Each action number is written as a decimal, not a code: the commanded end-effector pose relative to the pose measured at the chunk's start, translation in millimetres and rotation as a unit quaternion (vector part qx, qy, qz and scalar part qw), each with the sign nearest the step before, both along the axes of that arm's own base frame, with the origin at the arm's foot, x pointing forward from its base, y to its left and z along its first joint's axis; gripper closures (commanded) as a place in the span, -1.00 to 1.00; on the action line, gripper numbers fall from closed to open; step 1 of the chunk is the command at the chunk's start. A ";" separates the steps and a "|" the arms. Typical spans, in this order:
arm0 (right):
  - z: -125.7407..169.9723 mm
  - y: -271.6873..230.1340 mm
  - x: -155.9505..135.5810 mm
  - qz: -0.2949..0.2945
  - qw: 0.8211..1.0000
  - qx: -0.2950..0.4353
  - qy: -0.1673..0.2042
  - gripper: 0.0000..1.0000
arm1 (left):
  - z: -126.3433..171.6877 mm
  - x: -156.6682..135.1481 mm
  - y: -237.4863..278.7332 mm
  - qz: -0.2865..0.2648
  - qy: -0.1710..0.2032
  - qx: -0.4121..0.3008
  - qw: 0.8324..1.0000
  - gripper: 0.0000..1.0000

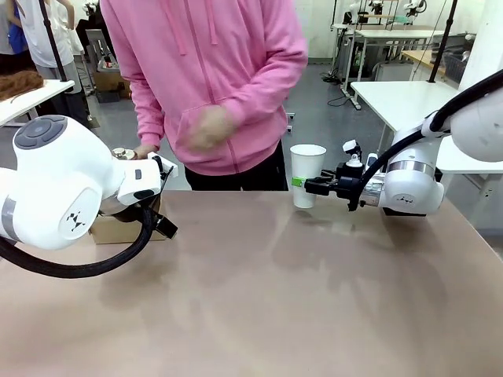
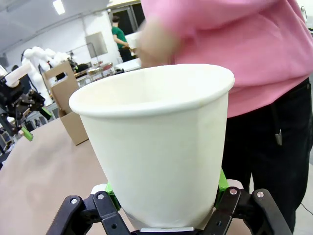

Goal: Pour a drink into a cup and package it in a carrier.
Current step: When a person places the Paper Cup Lid on the 600 ml Paper Cup , lift the 600 ml Paper Cup, then position the Cup Carrier in the center of the table.

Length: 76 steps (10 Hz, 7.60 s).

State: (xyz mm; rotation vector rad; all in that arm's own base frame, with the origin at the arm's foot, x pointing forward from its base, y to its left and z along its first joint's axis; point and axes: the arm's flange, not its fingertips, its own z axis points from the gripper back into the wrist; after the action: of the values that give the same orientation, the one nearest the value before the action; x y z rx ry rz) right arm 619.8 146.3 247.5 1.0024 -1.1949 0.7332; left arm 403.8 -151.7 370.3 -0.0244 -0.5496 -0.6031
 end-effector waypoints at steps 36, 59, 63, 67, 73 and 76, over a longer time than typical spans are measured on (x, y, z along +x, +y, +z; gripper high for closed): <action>4.0 1.7 1.2 -0.002 1.000 0.003 -0.003 -0.61 | 0.3 -0.3 0.0 0.000 0.000 -0.001 1.000 -1.00; 249.1 -20.1 -143.4 0.017 0.998 -0.026 -0.062 -0.61 | 0.3 -0.3 0.0 0.000 0.000 -0.001 1.000 -1.00; 249.1 -20.1 -143.4 0.017 0.998 -0.026 -0.062 -0.61 | 0.4 0.0 -0.6 -0.001 0.000 0.000 1.000 -1.00; 249.1 -20.1 -143.4 0.017 0.998 -0.026 -0.062 -0.61 | 82.4 -6.4 -3.6 0.050 0.004 -0.001 0.999 -1.00; 249.1 -20.1 -143.4 0.017 0.998 -0.026 -0.062 -0.61 | 191.2 36.5 21.4 0.234 0.055 -0.029 0.970 -1.00; 249.1 -20.1 -143.4 0.017 0.998 -0.026 -0.062 -0.61 | 177.9 73.5 49.8 0.299 0.080 -0.035 0.950 -1.00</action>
State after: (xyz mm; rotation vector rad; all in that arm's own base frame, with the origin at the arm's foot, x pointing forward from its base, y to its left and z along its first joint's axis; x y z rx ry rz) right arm 478.3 124.9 492.3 0.9433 -1.2546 0.8547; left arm 468.2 -97.4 545.7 0.0042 -0.4070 -0.0389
